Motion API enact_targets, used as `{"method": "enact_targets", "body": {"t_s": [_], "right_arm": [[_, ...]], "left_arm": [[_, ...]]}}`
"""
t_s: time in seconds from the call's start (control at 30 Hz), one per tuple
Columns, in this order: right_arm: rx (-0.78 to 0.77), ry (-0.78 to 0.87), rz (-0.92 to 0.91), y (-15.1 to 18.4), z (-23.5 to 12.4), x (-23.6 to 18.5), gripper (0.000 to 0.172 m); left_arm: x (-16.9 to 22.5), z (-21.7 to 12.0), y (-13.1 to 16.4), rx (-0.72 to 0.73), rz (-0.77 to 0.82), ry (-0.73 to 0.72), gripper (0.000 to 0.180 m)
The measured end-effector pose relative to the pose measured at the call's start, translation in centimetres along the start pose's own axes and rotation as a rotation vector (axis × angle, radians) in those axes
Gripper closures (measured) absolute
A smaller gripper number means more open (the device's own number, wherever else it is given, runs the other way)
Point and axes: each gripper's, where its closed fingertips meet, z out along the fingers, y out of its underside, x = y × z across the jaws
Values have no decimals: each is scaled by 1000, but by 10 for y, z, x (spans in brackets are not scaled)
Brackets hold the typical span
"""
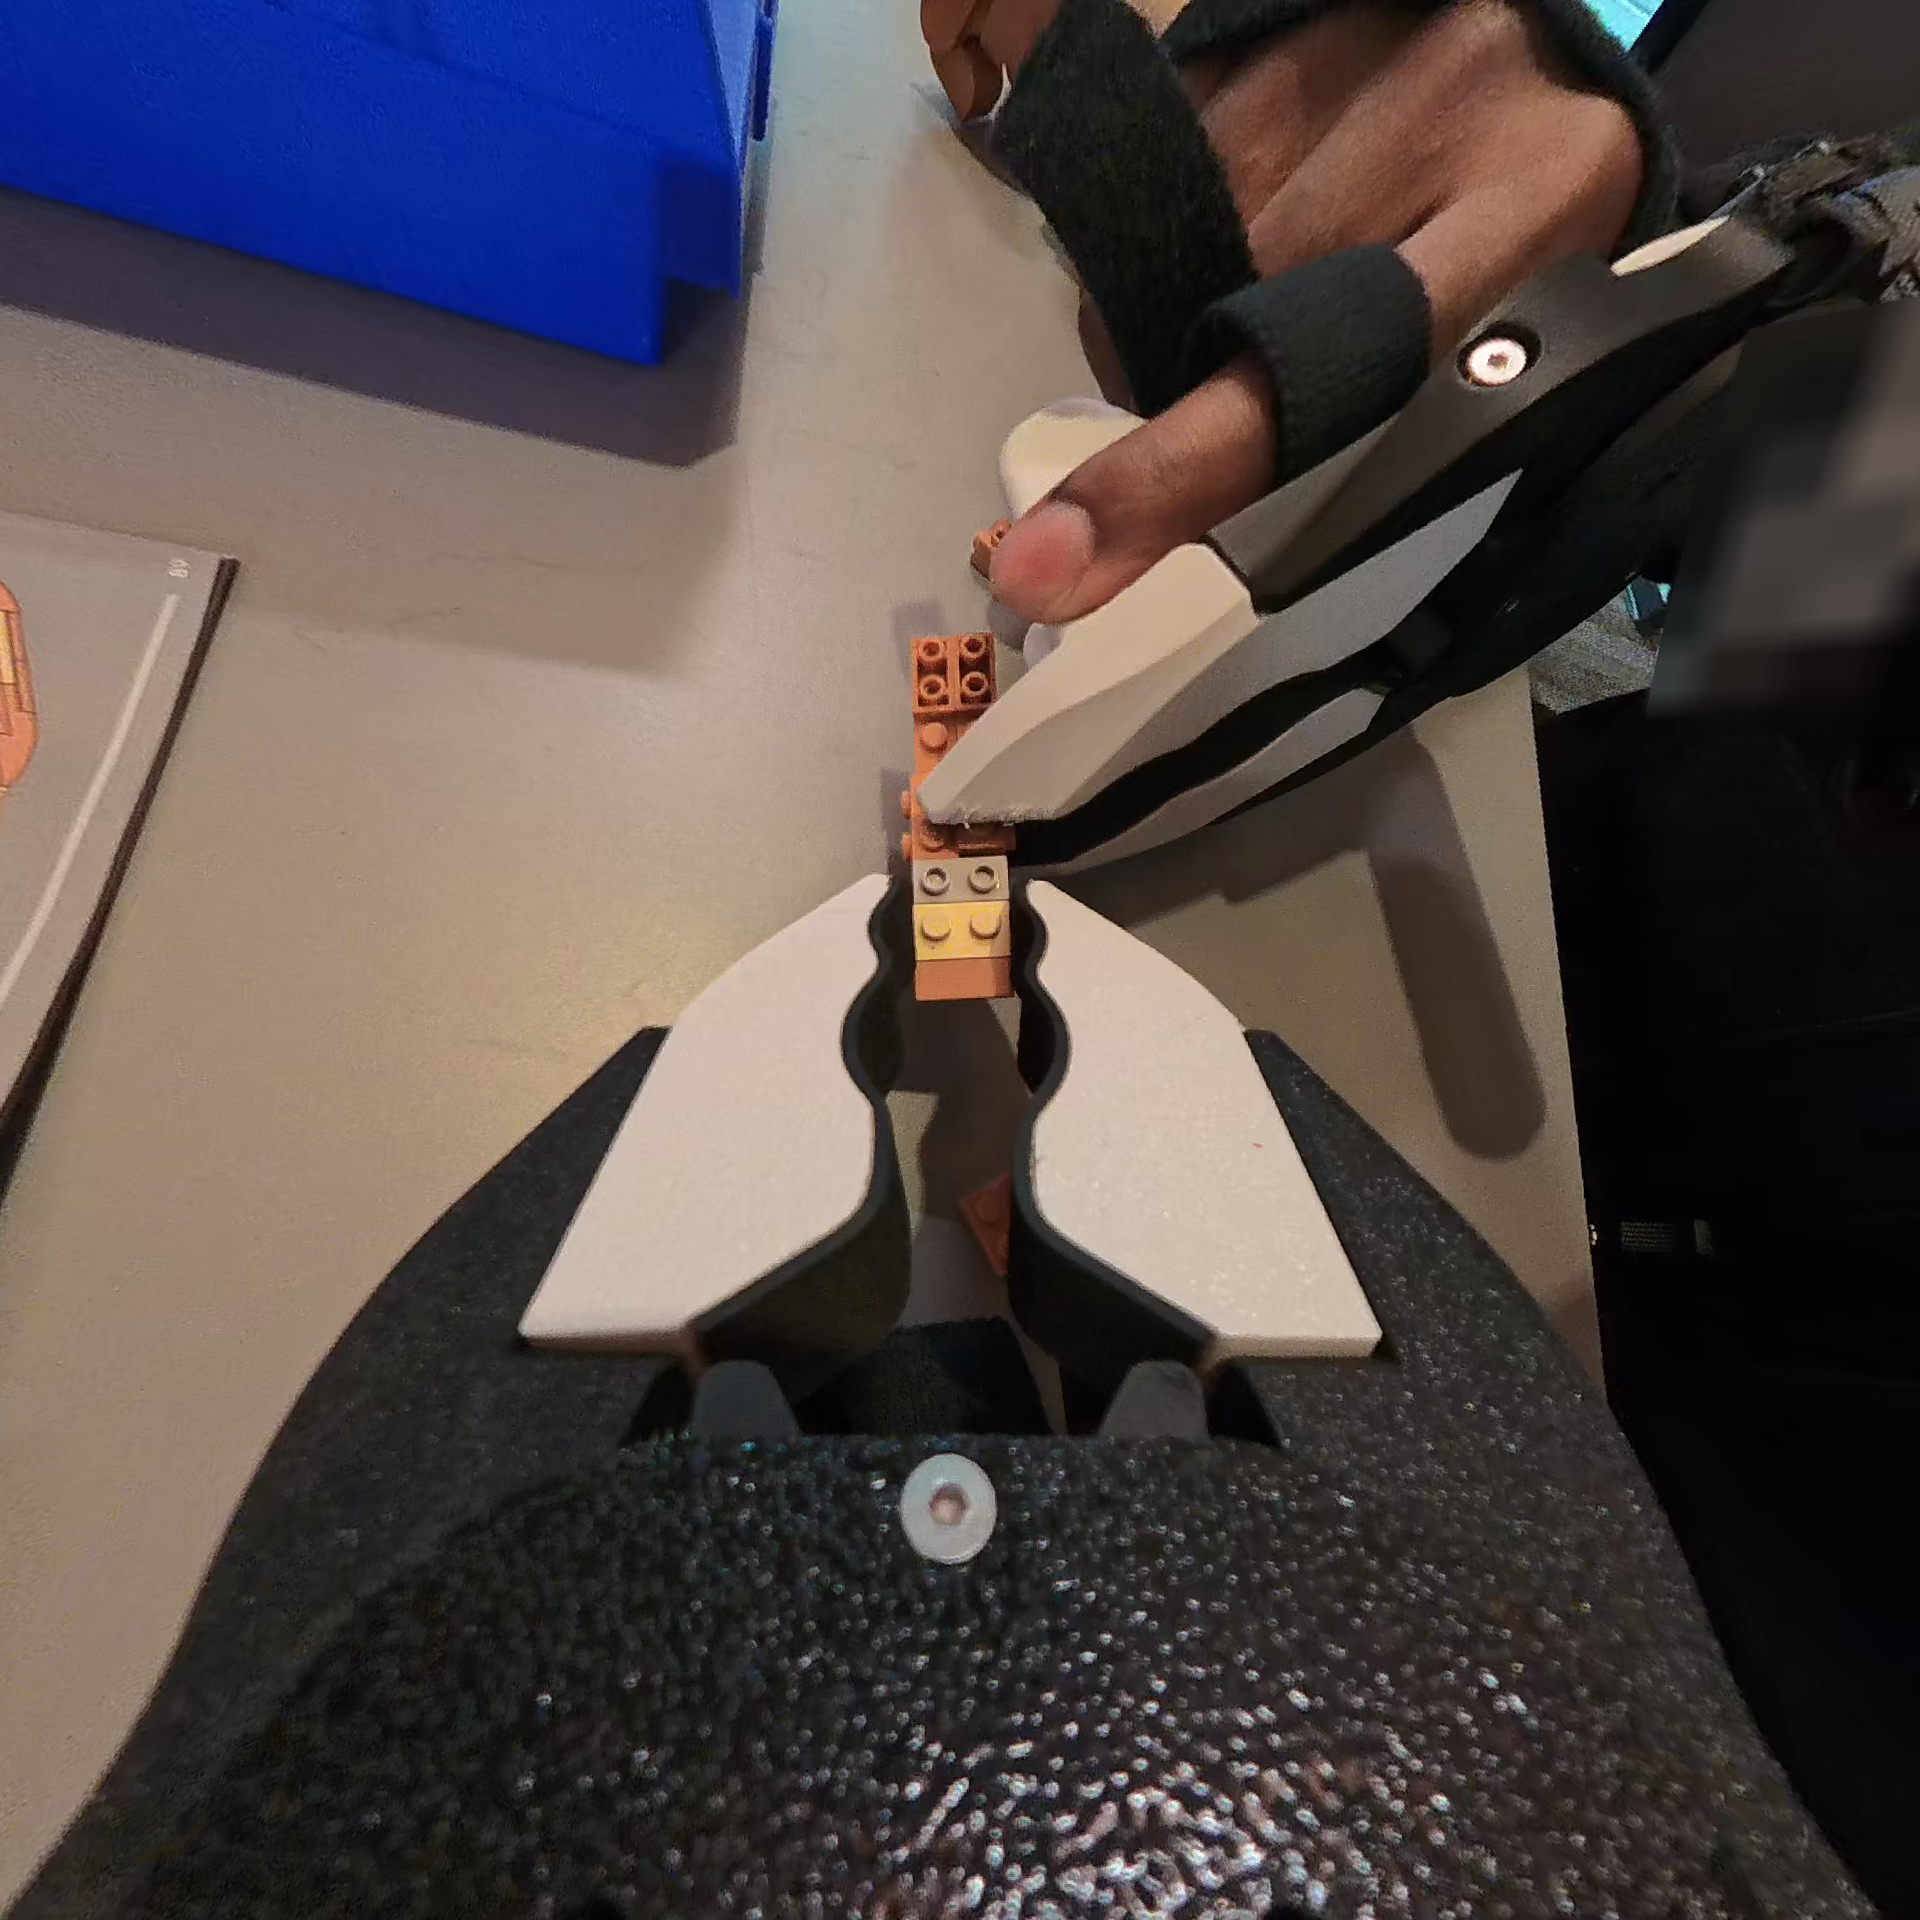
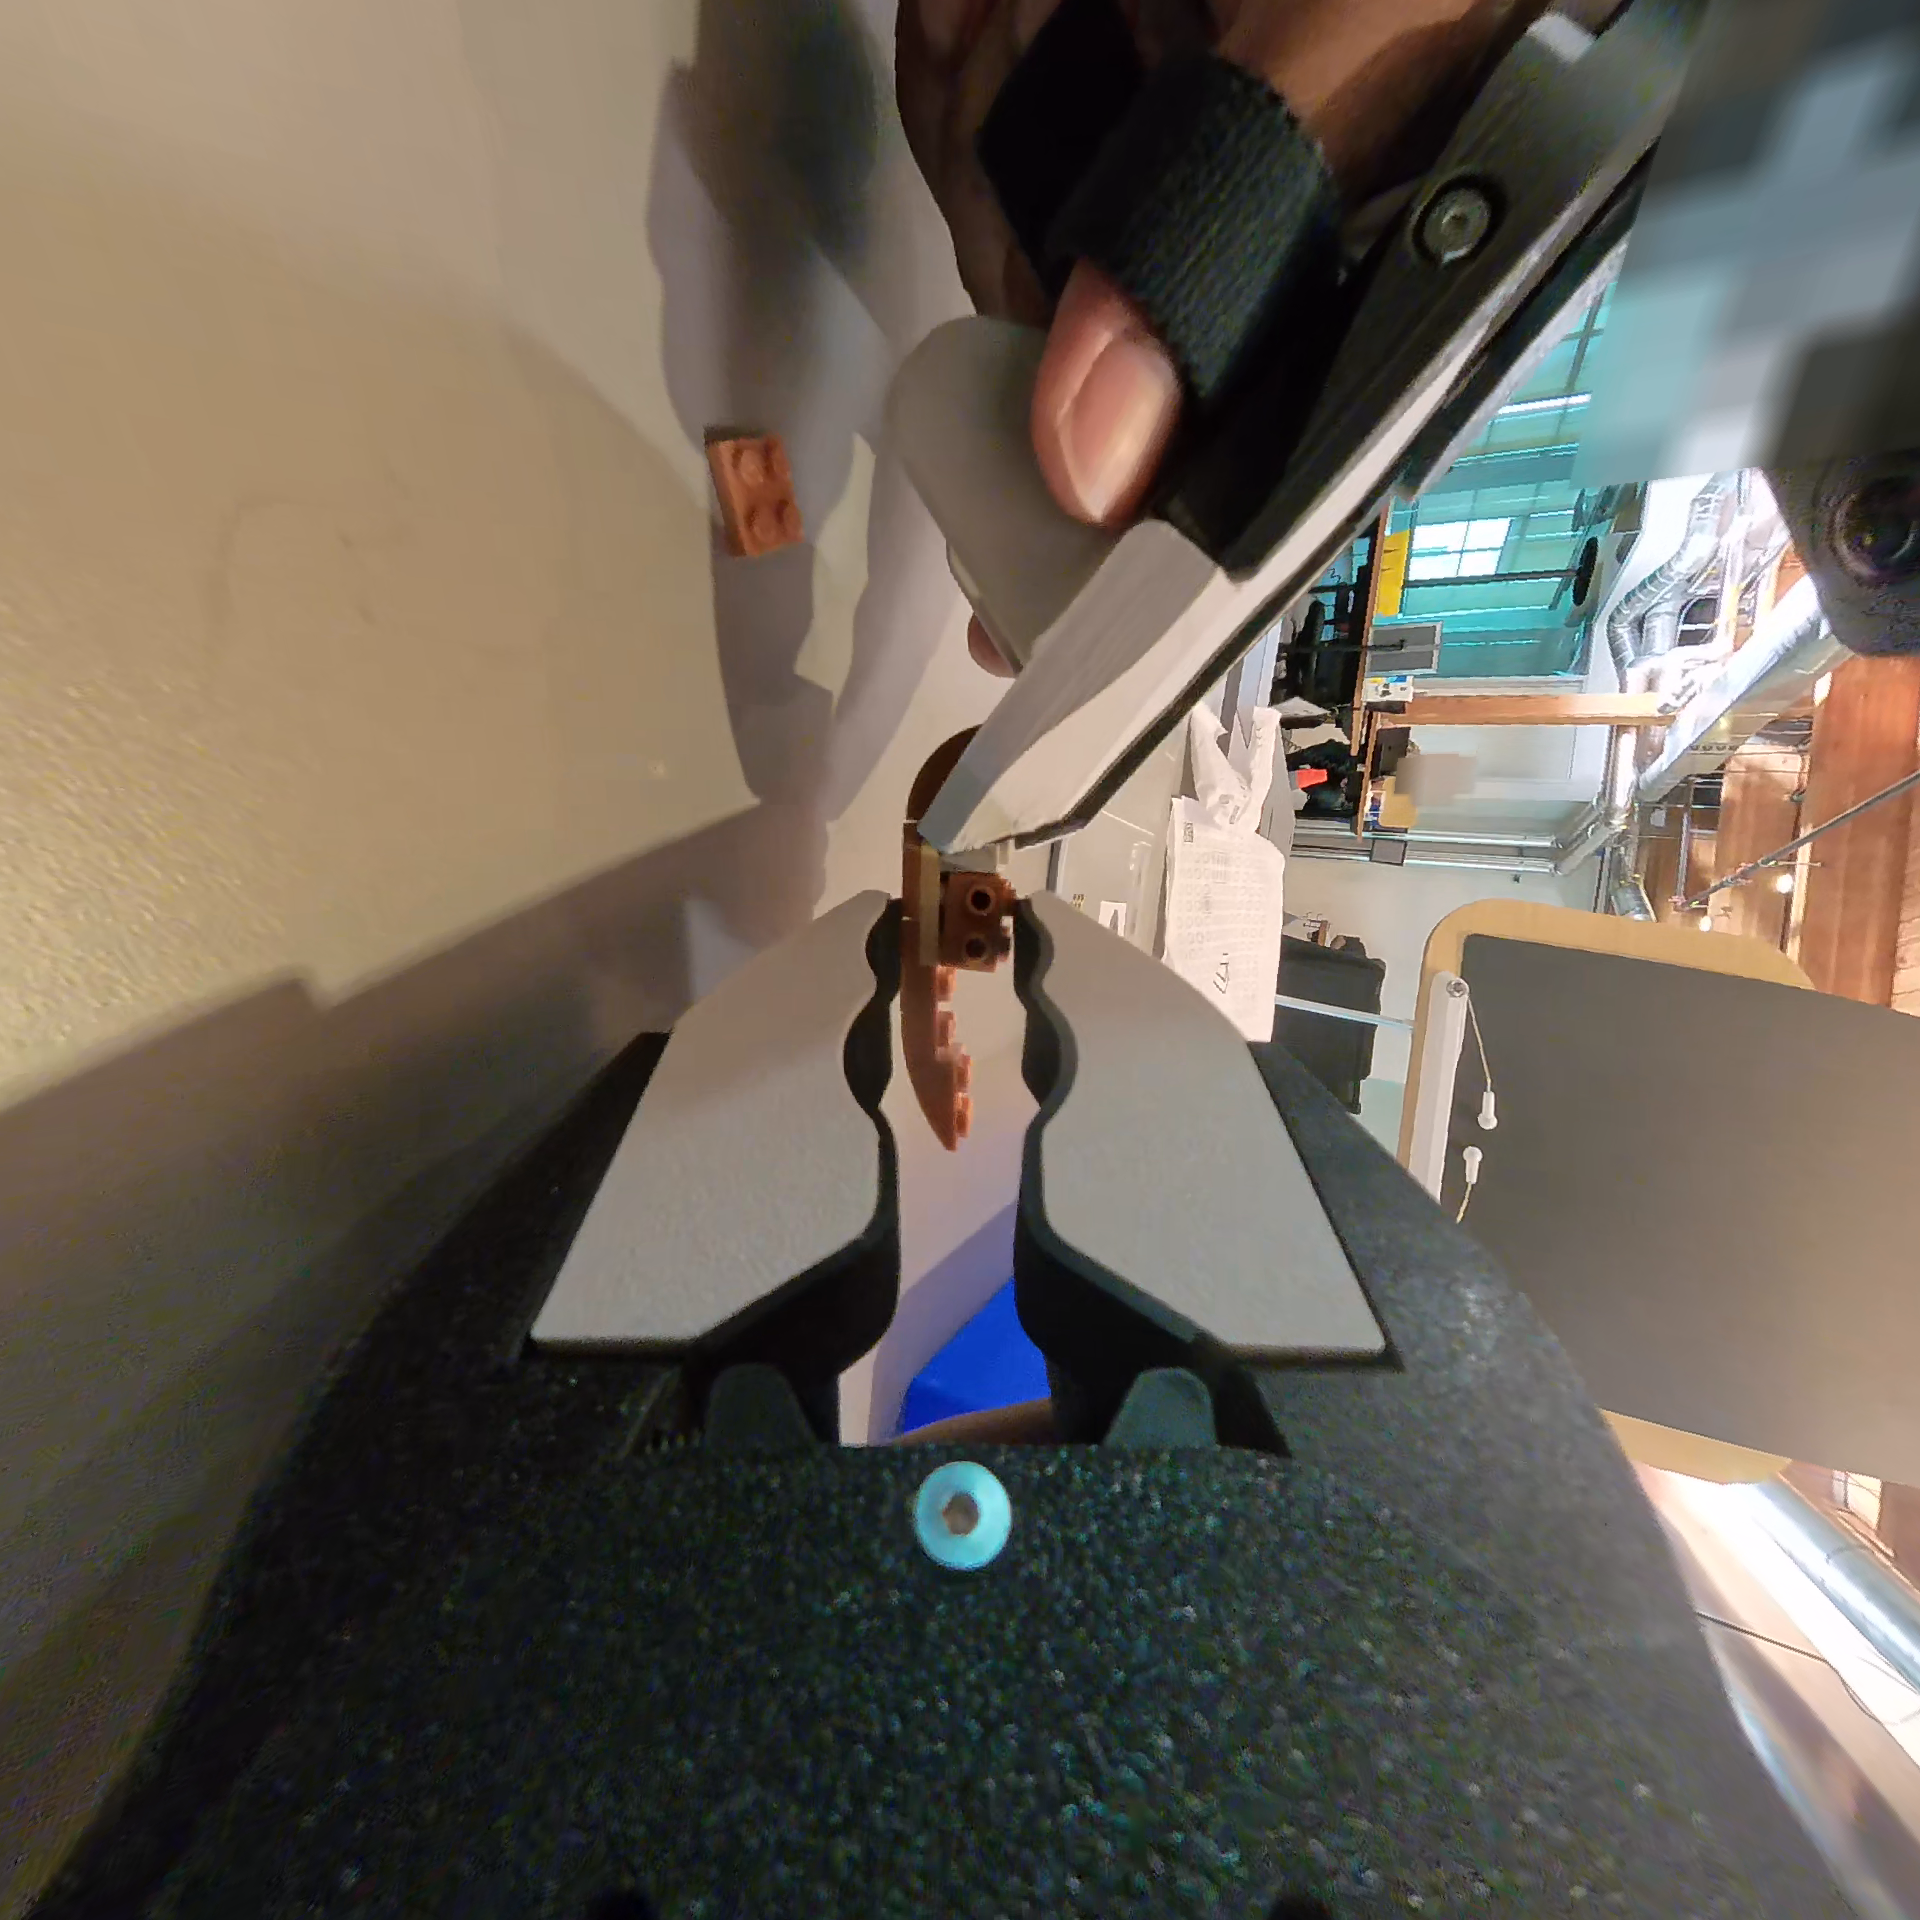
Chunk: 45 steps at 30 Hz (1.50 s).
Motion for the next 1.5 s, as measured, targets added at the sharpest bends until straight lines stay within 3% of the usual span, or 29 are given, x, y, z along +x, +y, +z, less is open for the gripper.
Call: {"method": "enact_targets", "body": {"t_s": [0.43,0.63,0.83,1.03,1.33,1.5], "right_arm": [[-6,-27,-27,0,-1,-5,153],[-3,-20,84,2,0,3,153],[-16,19,183,11,-1,14,153],[12,15,180,3,-4,14,153],[-3,-25,121,0,-6,7,153],[12,-10,181,2,-4,10,153]], "left_arm": [[2,3,2,-4,-17,20,163],[-1,-1,-6,51,-31,18,163],[-3,-1,-7,61,-53,19,149],[1,2,-12,104,-47,36,162],[4,6,-5,69,-22,44,162],[2,4,-7,90,-37,42,162]]}}
